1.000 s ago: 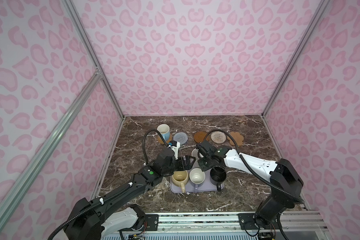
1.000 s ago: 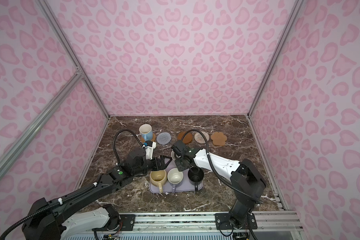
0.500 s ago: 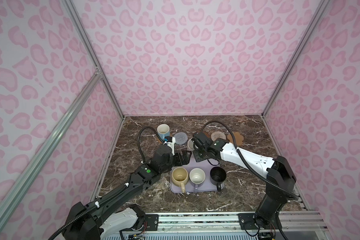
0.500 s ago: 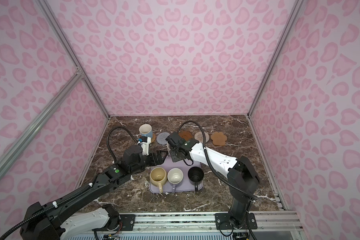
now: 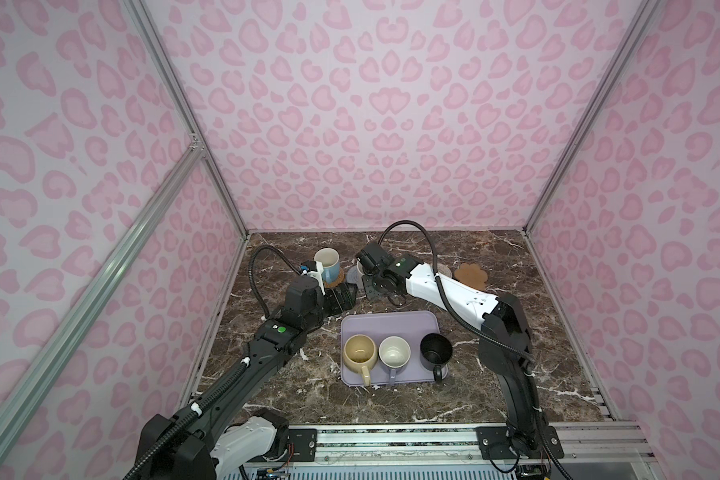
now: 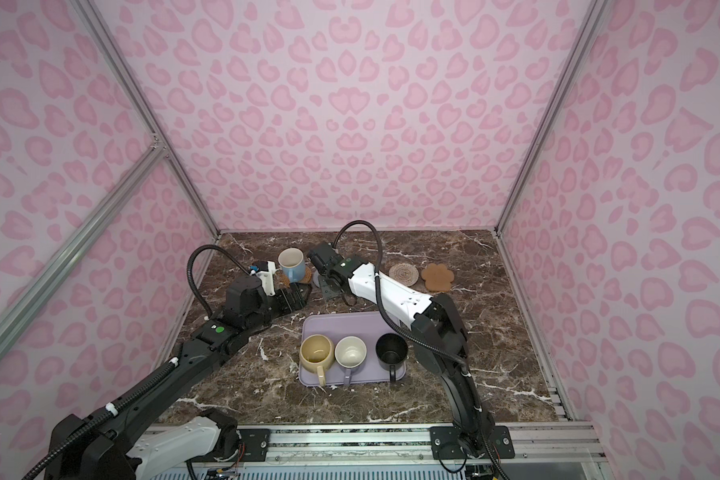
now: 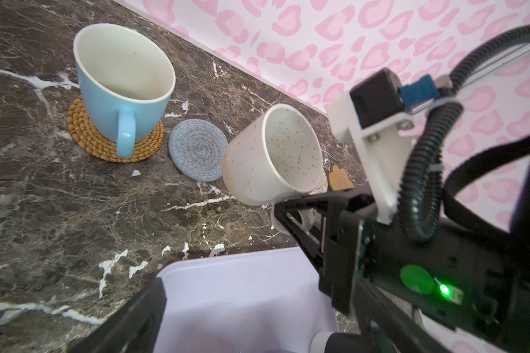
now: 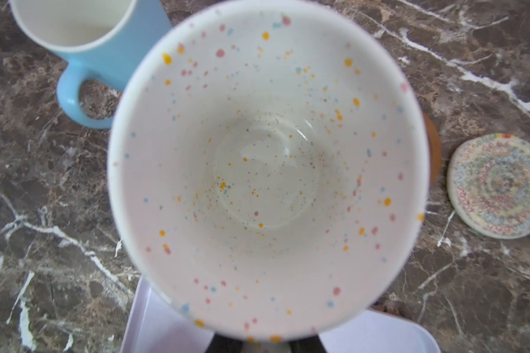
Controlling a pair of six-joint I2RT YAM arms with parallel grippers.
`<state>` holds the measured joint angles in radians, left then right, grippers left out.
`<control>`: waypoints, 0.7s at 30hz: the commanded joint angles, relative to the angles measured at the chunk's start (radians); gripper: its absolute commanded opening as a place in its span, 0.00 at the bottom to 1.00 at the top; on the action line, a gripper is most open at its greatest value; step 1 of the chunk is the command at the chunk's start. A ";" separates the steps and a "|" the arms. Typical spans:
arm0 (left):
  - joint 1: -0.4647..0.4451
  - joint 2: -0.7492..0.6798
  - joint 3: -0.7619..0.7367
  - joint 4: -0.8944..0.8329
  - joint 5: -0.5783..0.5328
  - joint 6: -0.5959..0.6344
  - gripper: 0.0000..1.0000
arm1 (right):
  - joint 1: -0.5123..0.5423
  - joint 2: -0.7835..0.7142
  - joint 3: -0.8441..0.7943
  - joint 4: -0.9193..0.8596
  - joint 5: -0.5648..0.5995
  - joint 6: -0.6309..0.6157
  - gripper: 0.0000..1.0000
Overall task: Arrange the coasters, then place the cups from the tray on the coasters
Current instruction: 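Carry the speckled mug with the right gripper onto the grey-blue coaster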
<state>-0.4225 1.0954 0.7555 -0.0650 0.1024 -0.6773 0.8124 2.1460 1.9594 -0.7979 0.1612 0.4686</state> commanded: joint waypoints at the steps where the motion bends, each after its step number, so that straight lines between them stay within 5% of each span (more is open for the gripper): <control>1: 0.048 0.009 0.005 0.036 0.037 -0.001 0.97 | -0.002 0.071 0.094 -0.017 0.046 0.026 0.00; 13: 0.112 0.099 0.016 0.077 0.080 0.001 0.97 | -0.028 0.313 0.394 -0.113 0.013 0.058 0.00; 21: 0.112 0.132 0.017 0.090 0.087 -0.002 0.97 | -0.041 0.354 0.444 -0.104 -0.014 0.042 0.00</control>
<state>-0.3107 1.2228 0.7555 -0.0269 0.1841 -0.6796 0.7753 2.4897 2.3936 -0.9401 0.1421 0.5121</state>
